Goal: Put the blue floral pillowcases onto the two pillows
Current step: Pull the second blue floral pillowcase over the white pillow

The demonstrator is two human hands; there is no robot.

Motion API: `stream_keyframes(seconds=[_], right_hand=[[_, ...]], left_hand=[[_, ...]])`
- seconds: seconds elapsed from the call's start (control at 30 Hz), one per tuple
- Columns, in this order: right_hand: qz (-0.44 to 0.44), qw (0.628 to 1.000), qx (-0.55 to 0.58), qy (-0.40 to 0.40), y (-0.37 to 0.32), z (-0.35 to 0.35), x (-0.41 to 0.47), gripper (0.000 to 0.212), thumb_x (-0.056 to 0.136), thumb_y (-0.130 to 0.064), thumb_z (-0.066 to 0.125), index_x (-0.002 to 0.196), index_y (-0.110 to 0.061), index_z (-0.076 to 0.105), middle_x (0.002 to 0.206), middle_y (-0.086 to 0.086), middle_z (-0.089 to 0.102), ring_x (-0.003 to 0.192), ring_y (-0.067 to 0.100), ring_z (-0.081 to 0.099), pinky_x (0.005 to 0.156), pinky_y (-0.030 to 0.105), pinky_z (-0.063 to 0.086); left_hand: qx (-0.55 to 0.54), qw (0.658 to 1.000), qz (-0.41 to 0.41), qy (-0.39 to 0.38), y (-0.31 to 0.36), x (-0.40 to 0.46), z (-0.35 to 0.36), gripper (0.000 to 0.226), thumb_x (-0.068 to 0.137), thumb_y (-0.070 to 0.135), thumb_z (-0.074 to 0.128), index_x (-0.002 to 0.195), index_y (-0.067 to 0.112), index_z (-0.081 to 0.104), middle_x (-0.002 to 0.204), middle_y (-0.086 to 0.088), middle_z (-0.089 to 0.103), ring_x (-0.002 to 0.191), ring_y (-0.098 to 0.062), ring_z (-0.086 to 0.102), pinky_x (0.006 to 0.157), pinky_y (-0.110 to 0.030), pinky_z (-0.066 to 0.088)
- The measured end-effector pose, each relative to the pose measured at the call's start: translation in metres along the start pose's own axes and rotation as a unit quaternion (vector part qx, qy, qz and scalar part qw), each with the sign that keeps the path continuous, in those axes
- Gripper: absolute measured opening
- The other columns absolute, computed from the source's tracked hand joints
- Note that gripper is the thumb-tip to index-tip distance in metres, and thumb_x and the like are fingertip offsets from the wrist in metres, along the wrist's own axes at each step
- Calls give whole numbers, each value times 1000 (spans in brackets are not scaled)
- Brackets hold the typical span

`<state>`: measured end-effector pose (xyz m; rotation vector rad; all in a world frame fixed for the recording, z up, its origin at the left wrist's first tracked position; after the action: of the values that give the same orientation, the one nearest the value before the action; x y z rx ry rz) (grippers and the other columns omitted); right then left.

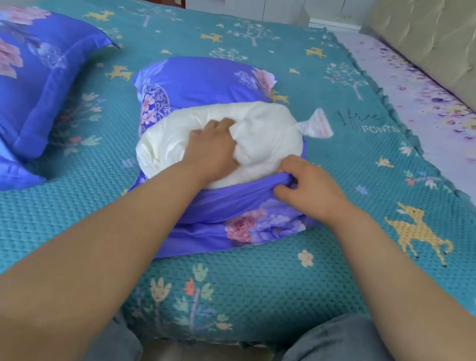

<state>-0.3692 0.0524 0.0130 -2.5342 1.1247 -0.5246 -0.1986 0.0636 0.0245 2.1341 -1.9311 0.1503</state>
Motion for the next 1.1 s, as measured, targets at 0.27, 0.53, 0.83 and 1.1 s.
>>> stream_keyframes(seconds=[0.27,0.53,0.83,1.1], right_hand=[[-69,988,34,136,-45,-24,0,13,64,-20,51,71,-10,55,70,-4,49,78,21,40,72,30,32],[-45,990,10,136,-31,-25,-2,18,72,-37,47,79,-21,50,84,-8,43,83,20,40,73,30,33],[38,984,126,120,-25,-26,-18,23,73,-12,58,67,-23,39,66,-9,39,58,7,37,58,30,31],[22,980,131,150,-54,-36,-12,31,75,4,52,66,-23,40,64,-7,44,63,15,42,65,31,34]], left_hand=[[-251,918,40,-305,13,-37,38,24,88,16,51,105,18,68,112,-4,65,96,-6,62,88,-30,45],[-252,953,94,141,19,-52,-35,45,80,52,55,92,11,70,103,6,66,98,-12,57,91,-31,43],[-503,826,27,-254,58,-57,-30,74,87,70,14,103,22,69,120,-6,58,110,-12,51,98,-25,34],[-514,773,-15,-373,60,-58,-5,56,95,58,18,135,26,42,138,13,47,119,1,44,96,-15,32]])
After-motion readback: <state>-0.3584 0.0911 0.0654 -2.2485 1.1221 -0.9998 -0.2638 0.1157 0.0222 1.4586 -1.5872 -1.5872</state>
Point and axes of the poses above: each hand's wrist, its own x-axis towards the middle knuckle, its own z-axis out of the palm, y = z × x, the point moved 7 cm from there along x, towards the middle knuckle
